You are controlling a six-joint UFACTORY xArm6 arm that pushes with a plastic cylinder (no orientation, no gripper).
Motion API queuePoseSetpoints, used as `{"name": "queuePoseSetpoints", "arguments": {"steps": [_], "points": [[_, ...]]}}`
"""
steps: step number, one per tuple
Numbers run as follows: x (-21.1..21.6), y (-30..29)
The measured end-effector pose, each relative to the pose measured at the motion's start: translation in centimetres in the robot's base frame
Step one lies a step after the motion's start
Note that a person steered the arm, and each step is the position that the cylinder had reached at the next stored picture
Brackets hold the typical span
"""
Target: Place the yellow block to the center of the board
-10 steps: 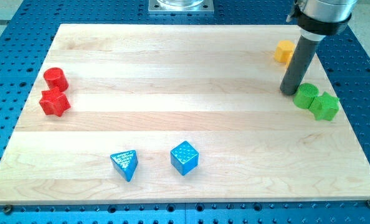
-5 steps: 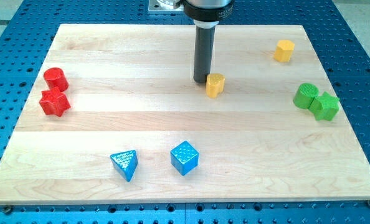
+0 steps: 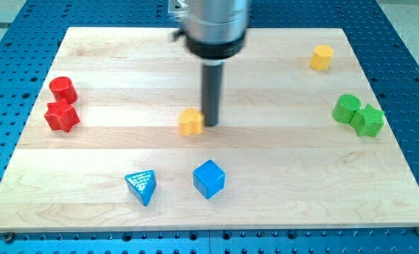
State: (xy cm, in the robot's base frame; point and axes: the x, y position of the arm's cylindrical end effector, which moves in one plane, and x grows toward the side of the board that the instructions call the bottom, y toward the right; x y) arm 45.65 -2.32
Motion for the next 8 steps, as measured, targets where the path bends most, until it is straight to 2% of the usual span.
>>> {"name": "queuePoseSetpoints", "arguments": {"steps": [1, 2, 3, 4, 5, 6, 7, 8], "points": [[3.7, 1.8], [6.8, -1.7], [2.8, -5.0], [-2.9, 3.4], [1.0, 6.2], [-4.4, 15.8], [-4.9, 7.6], [-4.2, 3.7]]}}
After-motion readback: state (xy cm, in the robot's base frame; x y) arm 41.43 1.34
